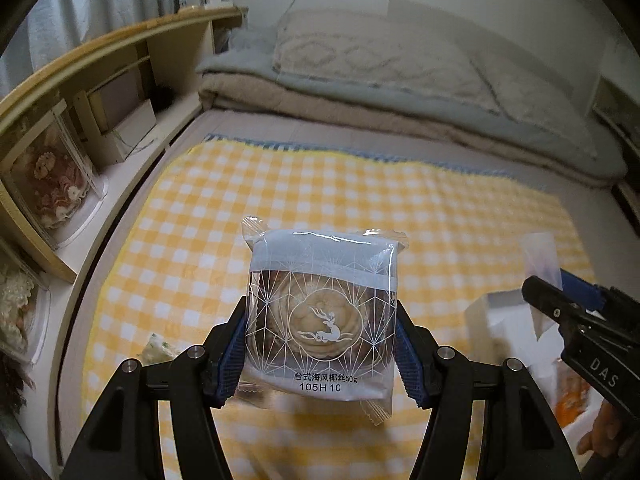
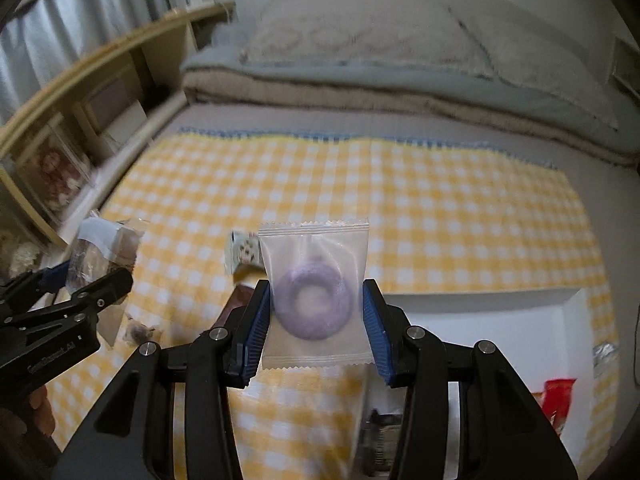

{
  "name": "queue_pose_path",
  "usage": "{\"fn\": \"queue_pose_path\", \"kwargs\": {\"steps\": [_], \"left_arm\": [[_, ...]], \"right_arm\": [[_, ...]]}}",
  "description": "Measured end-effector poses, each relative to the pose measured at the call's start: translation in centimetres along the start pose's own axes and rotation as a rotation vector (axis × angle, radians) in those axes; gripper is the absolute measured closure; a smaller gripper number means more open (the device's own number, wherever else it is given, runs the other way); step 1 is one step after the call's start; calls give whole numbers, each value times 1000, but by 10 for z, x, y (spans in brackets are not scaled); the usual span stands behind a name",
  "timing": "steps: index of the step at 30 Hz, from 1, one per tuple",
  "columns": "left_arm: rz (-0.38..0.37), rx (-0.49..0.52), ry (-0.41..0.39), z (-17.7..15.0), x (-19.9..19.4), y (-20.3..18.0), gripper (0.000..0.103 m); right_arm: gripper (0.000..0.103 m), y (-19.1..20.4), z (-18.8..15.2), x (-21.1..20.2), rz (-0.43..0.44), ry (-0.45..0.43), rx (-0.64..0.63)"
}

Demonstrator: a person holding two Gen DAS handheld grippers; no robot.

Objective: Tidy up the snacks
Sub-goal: 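Carry both packets over the white tray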

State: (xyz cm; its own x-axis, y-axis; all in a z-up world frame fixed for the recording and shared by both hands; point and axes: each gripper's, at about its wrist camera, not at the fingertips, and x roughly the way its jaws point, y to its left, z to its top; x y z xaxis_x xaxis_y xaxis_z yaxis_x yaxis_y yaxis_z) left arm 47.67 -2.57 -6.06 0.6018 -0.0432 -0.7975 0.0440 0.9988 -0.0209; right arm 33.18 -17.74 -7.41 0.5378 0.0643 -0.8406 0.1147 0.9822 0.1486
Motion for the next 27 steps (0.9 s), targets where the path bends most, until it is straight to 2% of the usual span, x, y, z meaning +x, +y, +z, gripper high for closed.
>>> {"fn": "queue_pose_path", "kwargs": {"steps": [6,10,16,27], "left_arm": [[-48,-46,-58,-10,-41,-18,40],[-88,-44,-69,-14,-53,-41,40],[-132,-17,-52,-20,-50,-80,40],[-218,5,29,-17,-13,-150,40]], "right_arm": [[57,-33,-2,-34,5,-63,7],[57,-61,-4,-45,-23,-84,26],[57,-107,-14,-58,-77,-96,55],[57,-187,-35,-69,-152,-78,123]]}}
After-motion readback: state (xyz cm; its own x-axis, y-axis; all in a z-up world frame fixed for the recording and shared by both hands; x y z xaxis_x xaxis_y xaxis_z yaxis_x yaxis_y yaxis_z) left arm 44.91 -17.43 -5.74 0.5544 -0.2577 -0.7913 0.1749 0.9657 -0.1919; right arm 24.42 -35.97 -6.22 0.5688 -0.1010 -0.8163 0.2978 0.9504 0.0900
